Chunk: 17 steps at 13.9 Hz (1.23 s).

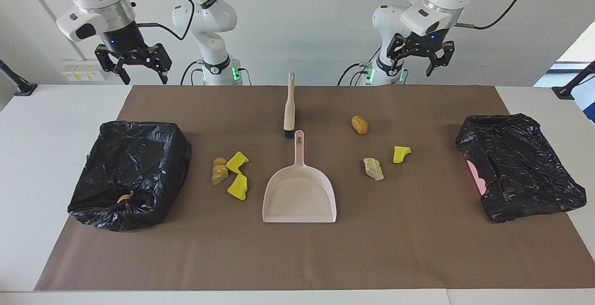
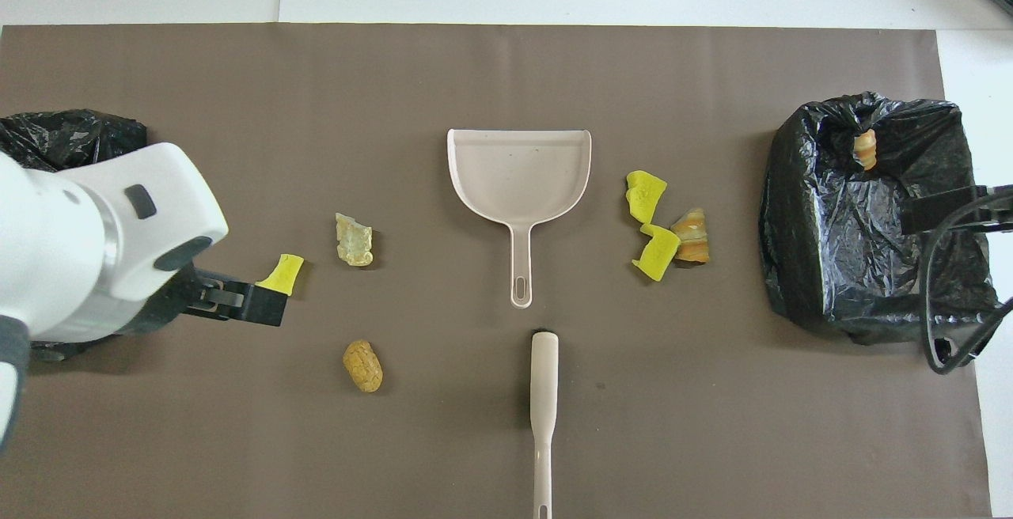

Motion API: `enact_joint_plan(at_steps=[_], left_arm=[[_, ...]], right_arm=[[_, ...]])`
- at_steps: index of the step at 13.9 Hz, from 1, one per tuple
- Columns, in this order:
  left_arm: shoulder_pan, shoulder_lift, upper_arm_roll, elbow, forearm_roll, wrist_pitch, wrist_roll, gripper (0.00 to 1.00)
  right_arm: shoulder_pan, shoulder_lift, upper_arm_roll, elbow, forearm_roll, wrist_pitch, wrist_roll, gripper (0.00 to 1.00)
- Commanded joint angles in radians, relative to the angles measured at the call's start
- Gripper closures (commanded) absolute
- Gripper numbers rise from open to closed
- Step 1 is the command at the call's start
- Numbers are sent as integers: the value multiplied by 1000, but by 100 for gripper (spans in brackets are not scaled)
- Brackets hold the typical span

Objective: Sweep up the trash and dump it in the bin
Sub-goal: 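Reach the left gripper to the brush while the right gripper reaches the dustpan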

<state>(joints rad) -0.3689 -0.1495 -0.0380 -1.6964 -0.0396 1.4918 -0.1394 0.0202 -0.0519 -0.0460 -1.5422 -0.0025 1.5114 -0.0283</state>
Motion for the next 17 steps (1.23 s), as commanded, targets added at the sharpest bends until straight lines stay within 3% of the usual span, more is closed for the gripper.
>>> enact_joint_plan(at_steps=[1, 6, 8, 10, 13, 17], left_arm=[[-128, -67, 17, -156, -10, 91, -124, 0], [-350, -93, 13, -337, -28, 270, -347, 0], [-441, -78, 13, -400, -34, 361, -420, 0], [-522, -70, 13, -466, -34, 454, -498, 0], [-640, 40, 13, -488, -34, 572, -592, 0], [-696, 152, 12, -520, -34, 743, -647, 0]], right_arm=[[-5, -23, 3, -24, 10, -13, -25, 0], [30, -45, 6, -119, 16, 15, -12, 0], [64, -23, 6, -163, 18, 110, -39, 0], [113, 45, 9, -203, 26, 205, -35, 0], [211, 176, 9, -197, 24, 332, 23, 0], [320, 331, 11, -129, 41, 415, 245, 0]])
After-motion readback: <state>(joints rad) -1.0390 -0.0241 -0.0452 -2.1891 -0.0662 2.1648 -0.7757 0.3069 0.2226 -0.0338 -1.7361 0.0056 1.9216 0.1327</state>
